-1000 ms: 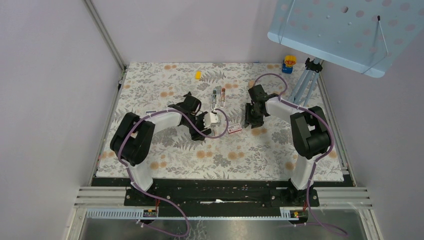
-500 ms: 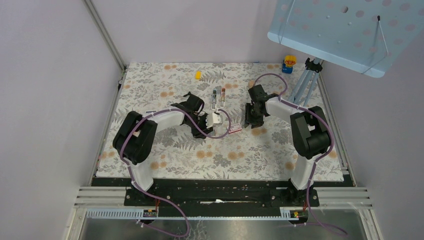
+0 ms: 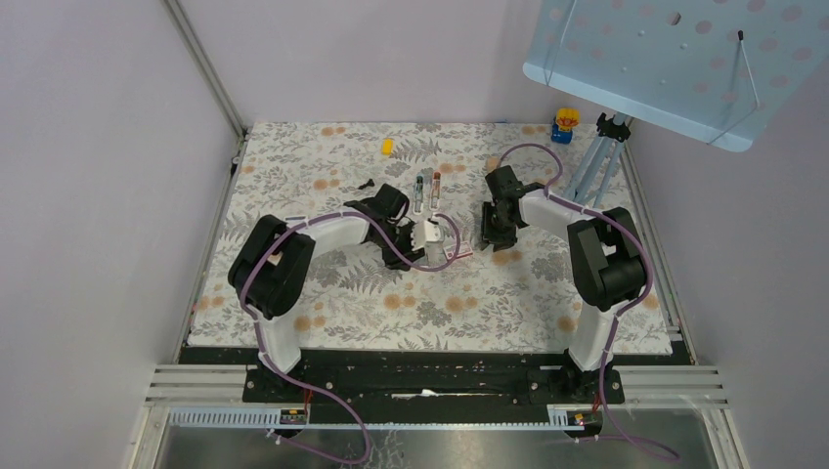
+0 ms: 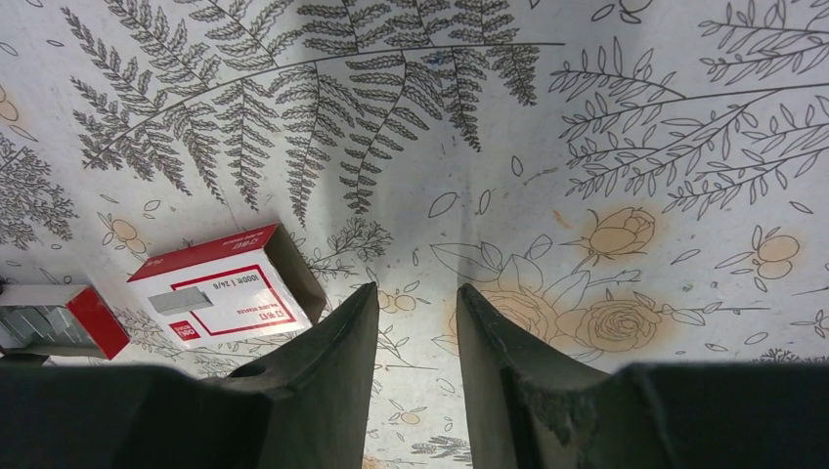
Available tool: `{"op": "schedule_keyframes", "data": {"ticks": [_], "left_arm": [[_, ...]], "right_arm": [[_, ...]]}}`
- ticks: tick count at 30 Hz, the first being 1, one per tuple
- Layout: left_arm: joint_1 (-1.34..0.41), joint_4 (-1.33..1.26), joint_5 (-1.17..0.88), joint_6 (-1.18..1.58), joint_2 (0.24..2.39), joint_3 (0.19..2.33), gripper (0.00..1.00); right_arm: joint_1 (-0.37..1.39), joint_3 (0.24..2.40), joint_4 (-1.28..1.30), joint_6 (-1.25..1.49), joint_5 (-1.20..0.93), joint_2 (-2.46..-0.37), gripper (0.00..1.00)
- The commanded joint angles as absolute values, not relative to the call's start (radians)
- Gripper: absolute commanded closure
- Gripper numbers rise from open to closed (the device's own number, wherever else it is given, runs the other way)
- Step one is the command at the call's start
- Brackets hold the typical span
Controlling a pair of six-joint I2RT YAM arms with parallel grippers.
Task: Unload the staples from the stapler
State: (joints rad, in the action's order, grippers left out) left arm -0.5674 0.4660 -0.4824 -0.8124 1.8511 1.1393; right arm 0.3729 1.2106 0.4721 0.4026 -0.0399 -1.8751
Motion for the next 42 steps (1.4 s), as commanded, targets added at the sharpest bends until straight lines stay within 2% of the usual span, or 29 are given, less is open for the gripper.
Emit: {"op": "schedule_keyframes", "data": {"ticks": [1, 42], "left_arm": [[-0.587, 0.549, -0.491, -0.786, 1.927, 1.125, 0.65], [-0.632, 0.61, -0.407, -0.678, 2.047, 1.3, 0.64]], "right_arm": [[0.372, 1.217, 0.5, 0.414, -0.016, -1.87, 0.58], [0.445, 1.247, 0.432, 0.367, -0.135, -1.921, 0.6]]}}
